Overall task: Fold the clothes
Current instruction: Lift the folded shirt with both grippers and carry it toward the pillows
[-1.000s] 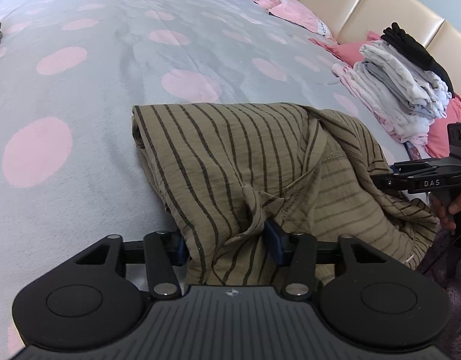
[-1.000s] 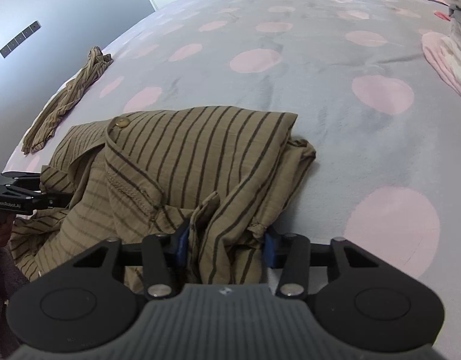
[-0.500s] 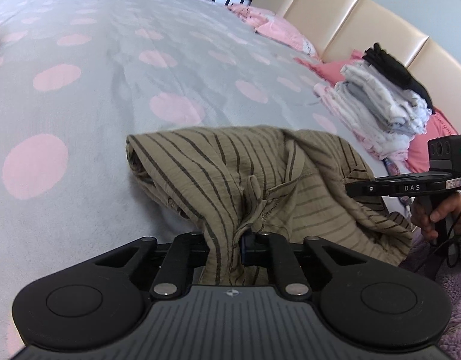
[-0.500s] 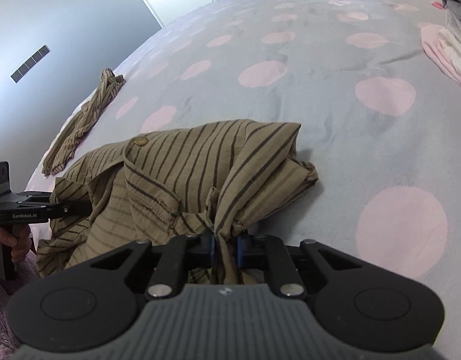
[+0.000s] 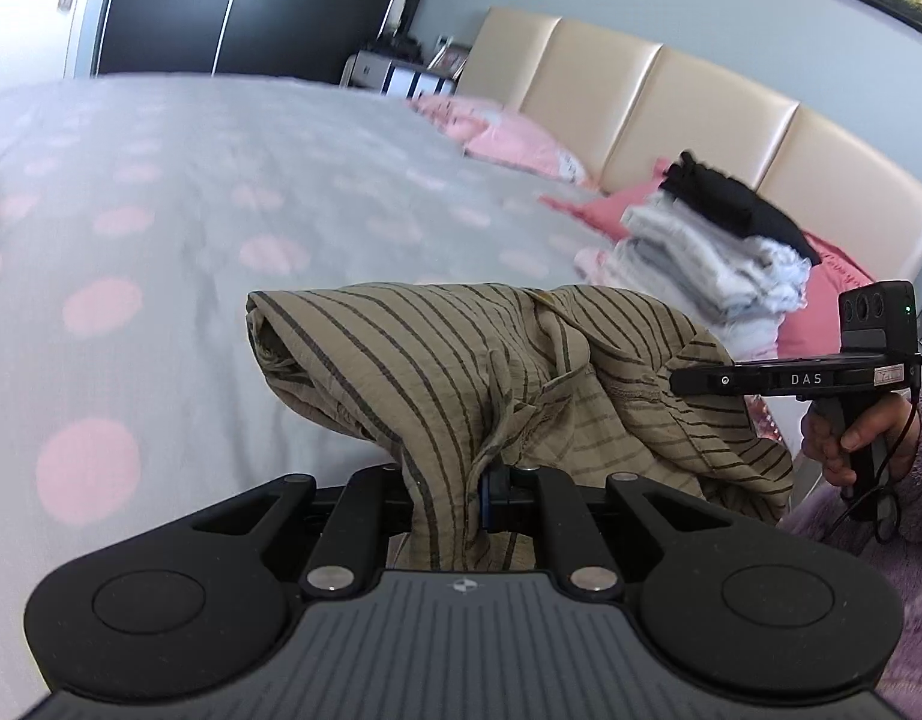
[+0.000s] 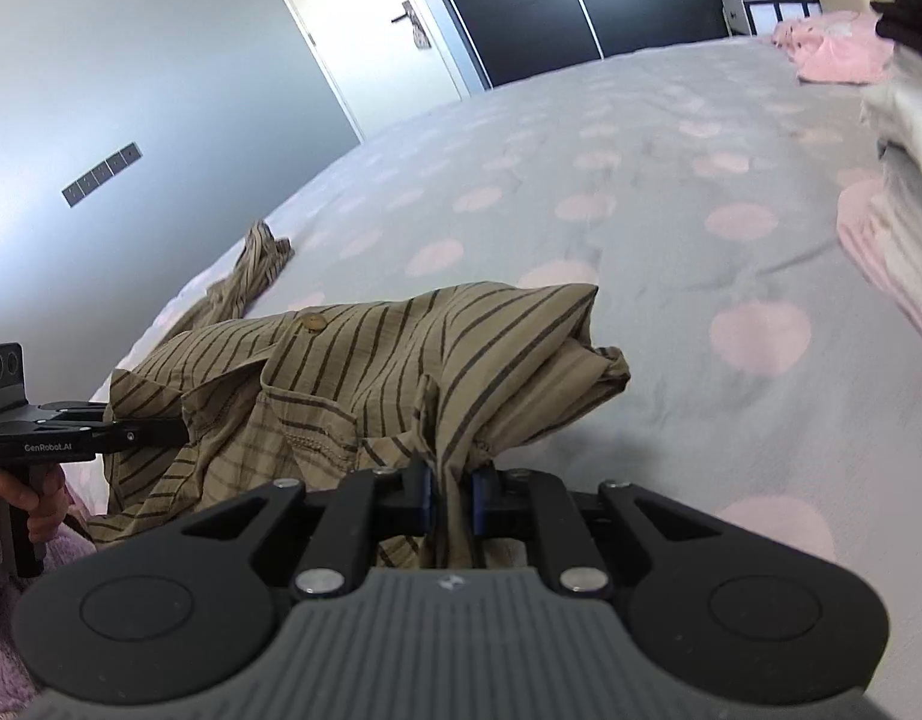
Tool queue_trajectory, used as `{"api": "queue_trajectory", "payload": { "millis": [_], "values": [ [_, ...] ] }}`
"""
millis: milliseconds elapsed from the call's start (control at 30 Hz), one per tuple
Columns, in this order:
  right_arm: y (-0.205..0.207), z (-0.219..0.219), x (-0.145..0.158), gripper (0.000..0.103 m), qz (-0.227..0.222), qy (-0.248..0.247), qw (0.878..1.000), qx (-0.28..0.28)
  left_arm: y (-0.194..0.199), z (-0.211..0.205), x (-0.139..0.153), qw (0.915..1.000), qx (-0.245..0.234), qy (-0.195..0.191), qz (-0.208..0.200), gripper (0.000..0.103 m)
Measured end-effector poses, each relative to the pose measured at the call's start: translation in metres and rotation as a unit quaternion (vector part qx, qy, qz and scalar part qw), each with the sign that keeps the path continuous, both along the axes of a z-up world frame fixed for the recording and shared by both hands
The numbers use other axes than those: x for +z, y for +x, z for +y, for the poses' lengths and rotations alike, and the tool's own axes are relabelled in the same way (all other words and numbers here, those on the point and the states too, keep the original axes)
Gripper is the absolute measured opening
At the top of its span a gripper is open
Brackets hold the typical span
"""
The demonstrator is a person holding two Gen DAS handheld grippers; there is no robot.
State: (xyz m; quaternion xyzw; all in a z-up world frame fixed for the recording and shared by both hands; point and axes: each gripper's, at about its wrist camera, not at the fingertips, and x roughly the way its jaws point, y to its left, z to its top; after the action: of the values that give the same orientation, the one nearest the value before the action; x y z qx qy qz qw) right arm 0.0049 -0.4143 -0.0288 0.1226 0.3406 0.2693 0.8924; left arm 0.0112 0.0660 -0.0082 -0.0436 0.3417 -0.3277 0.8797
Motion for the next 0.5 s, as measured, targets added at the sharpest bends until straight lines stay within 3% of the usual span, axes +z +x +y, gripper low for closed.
{"api": "queue_trajectory", "payload": {
  "millis": [233, 500],
  "values": [
    [0.002, -0.024, 0.05, 0.013, -0.023, -0.004, 1.0, -0.018, 0.009, -0.037, 0.044, 0.9996, -0.015, -0.011, -0.022, 0.009],
    [0.015, -0.102, 0.141, 0.013, -0.033, -0.028, 0.998, -0.053, 0.04, -0.123, 0.109, 0.994, -0.073, -0.058, -0.057, 0.008]
  ]
}}
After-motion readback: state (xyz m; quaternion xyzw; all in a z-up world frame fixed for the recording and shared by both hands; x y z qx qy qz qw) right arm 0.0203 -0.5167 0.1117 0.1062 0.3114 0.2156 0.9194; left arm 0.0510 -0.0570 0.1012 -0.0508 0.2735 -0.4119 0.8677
